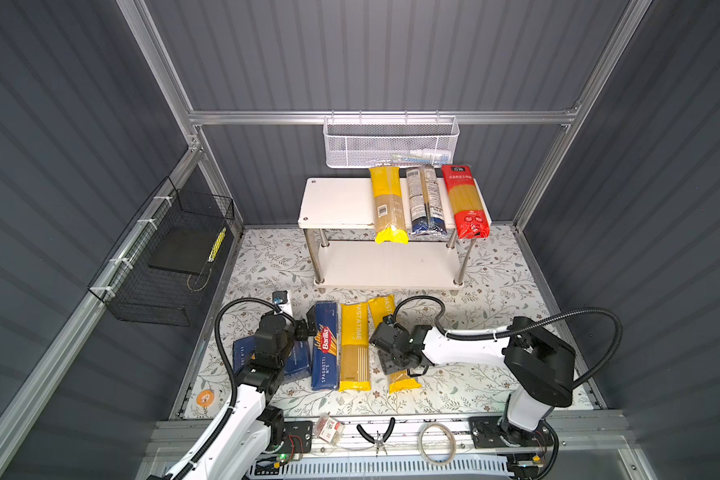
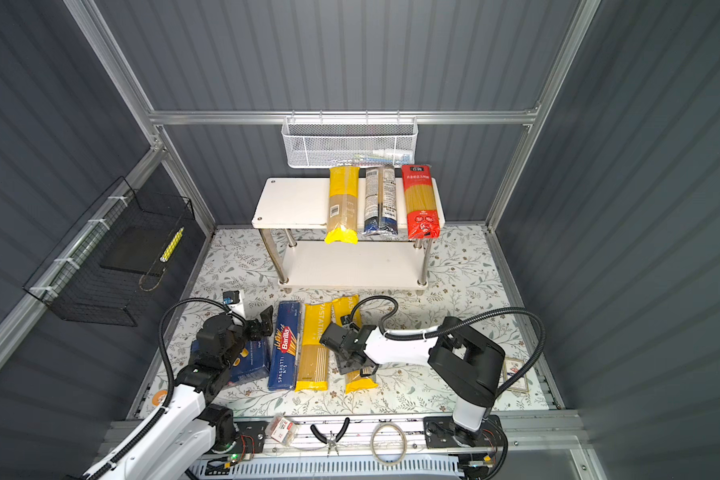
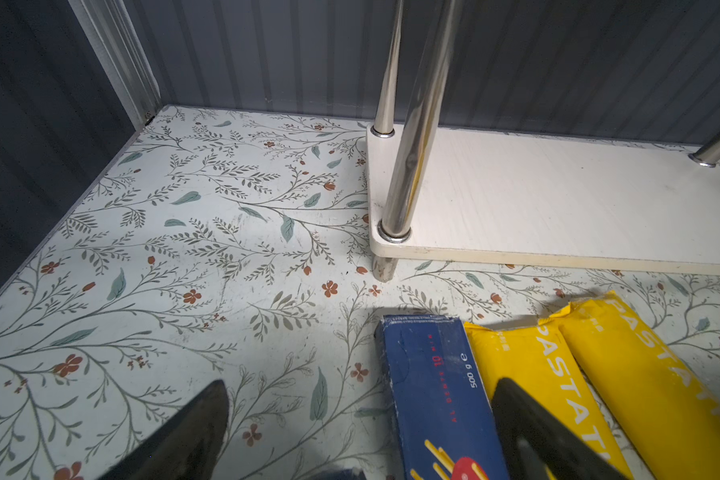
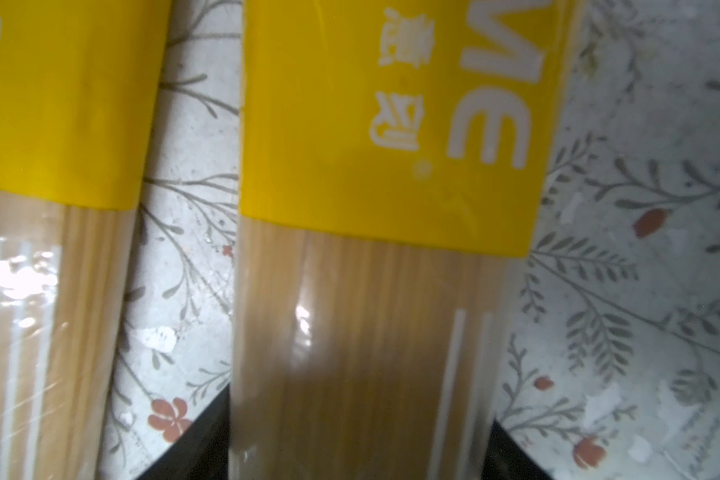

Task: Place and organize the pasta boxes and bags onto the shelf

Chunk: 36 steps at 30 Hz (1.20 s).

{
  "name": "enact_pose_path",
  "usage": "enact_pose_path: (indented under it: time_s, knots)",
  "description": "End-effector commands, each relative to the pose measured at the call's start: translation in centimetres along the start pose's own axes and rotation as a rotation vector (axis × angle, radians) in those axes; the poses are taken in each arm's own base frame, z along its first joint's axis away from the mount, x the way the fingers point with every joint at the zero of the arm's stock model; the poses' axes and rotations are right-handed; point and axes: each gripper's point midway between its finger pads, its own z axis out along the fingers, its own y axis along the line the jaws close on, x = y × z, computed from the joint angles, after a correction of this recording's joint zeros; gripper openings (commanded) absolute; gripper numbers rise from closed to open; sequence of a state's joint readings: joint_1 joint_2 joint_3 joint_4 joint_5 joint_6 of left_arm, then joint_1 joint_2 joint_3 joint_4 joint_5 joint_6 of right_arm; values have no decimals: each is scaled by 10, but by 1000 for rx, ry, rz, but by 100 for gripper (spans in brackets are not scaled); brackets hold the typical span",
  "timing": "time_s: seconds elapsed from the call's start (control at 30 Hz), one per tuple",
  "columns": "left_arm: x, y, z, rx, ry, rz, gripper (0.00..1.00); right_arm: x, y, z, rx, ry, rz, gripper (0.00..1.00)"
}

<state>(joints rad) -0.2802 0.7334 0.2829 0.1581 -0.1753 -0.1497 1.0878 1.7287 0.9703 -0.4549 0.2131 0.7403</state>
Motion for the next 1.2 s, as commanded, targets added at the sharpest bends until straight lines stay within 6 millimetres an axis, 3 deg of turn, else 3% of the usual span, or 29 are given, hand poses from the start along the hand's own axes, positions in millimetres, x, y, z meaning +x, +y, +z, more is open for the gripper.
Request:
enact_pose_path:
  time_s: [0.0,0.53,0.77,1.17]
  knots:
    - [-7,-3,-1,15,-21,5,99,10,-10,2,30,23,9,63]
    - [-7,-3,0,14,-16,5,99,4,2,-5,-67,-29,38,47]
    - [-7,-3,0,14,-16,7,99,-5,7,-19,-130,-91,48,37]
    - [-7,-3,-1,13,-17,5,100,-21,17,-49,-236,-185,56,31]
